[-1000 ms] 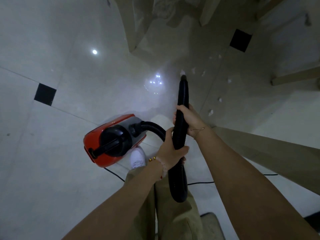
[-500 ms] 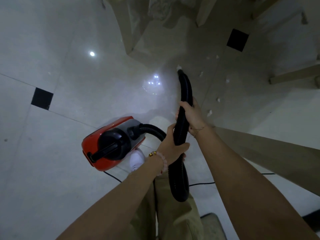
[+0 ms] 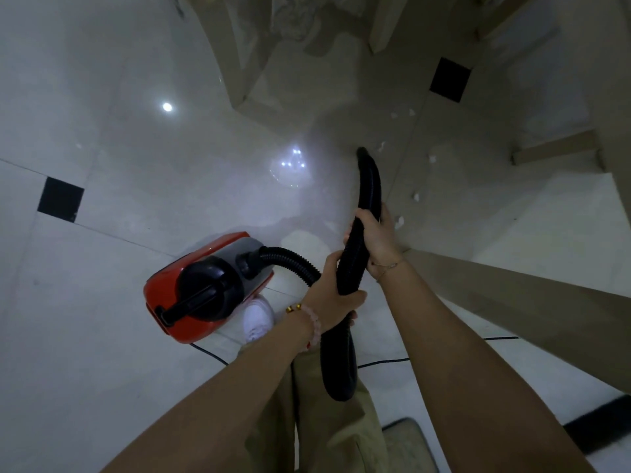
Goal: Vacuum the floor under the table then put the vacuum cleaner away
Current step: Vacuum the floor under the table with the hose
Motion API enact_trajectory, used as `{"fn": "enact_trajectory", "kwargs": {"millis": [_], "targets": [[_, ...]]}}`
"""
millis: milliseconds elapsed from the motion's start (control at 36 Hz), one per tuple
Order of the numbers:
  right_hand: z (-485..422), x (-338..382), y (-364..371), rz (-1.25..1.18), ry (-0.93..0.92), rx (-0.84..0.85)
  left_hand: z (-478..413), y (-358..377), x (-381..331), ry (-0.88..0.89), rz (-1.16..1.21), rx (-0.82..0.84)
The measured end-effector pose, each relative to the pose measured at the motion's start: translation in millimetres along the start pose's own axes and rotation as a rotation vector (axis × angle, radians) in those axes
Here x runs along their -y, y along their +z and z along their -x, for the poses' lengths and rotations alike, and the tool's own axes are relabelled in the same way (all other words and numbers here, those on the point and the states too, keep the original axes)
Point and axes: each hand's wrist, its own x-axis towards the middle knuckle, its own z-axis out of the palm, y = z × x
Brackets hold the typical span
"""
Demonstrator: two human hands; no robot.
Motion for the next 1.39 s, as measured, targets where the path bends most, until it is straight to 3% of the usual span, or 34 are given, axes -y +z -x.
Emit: {"fn": "enact_trajectory", "kwargs": {"millis": [278,583,917,1111,1250,1389], "targets": [[-6.4,-2.4,-17.0,-0.065,0.086,-0.023,-7.0,6.6,-2.2,-0.004,-0.099,0.022],[-10.4,6.7,-20.5,-0.050,0.009,0.006,-15.2,14.1,-2.9,0.020,-0.071,-0.002],[-16.4,-4.2,-31.9,-0.106,0.107,-0.040,-17.6,17.1,0.0,0.020,-0.128,0.016],[-20.1,-9.4,-36.7,-0.124,0.200,-0.043,-18.7,16.5,8.6,-0.056,0.001,0.114],[-15.5,-9.6,-39.3,-0.105,0.192,-0.067,-12.5,24.8,16.0,-0.048,0.053,0.122],[-4.8,-12.9,-41.9,-0.137,0.146,-0.090,2.3,30.4,28.3,-0.158,0.224,0.204]]}}
